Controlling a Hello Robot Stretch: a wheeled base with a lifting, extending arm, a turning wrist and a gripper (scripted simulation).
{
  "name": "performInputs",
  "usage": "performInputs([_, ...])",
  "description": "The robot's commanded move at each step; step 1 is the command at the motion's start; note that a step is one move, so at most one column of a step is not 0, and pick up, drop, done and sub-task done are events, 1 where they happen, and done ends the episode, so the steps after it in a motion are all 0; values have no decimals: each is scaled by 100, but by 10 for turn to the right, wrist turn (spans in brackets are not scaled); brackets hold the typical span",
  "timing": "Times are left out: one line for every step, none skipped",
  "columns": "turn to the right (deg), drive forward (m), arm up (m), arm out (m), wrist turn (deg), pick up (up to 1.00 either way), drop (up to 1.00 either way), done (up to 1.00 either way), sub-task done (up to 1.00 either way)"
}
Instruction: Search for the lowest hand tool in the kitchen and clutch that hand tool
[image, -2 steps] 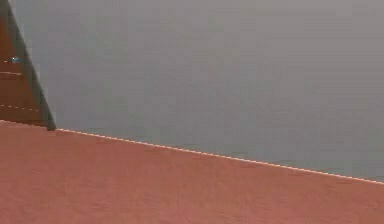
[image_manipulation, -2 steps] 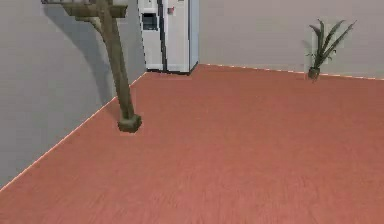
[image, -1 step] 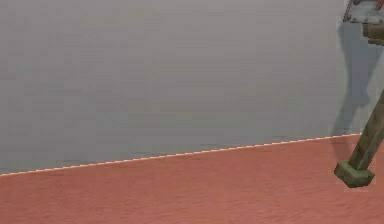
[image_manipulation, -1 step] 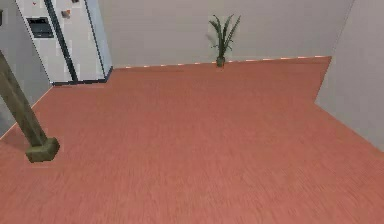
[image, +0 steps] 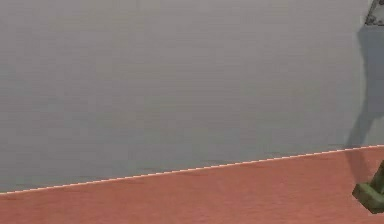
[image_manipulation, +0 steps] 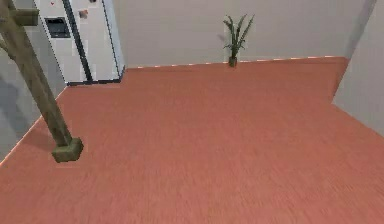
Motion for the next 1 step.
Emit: performInputs([450, 0, 0, 0, 0, 0, 0, 0, 0])
